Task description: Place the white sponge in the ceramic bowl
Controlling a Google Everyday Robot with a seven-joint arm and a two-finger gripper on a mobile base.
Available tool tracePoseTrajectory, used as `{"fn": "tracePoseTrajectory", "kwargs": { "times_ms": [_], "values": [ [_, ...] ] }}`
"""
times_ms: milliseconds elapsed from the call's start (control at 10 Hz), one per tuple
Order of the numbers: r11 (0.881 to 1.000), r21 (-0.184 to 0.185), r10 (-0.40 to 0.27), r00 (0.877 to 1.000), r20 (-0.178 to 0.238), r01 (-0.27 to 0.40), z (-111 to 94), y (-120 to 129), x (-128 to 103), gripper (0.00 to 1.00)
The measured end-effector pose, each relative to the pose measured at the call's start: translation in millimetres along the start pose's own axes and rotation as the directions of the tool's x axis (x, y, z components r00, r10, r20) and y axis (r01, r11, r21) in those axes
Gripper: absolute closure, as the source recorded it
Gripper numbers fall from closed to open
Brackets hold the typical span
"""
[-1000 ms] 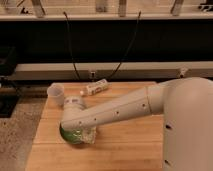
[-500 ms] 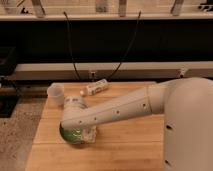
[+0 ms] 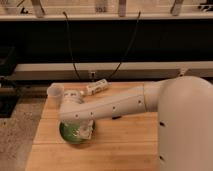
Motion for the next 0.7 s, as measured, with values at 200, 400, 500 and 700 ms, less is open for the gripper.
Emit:
{"fn": "tracePoseTrajectory", "kwargs": {
  "times_ms": [200,400,500,700],
  "values": [
    [1.000,0.008,-0.023,1.000,0.013,0.023,4,-11,1,0.97],
    [0.998,0.020,-0.052,0.998,0.031,0.052,12,-25,0,0.97],
    [0.998,0.024,-0.065,0.997,0.038,0.064,16,-30,-1,0.97],
    [0.996,0.027,-0.084,0.995,0.053,0.083,24,-38,-4,0.97]
  ]
}}
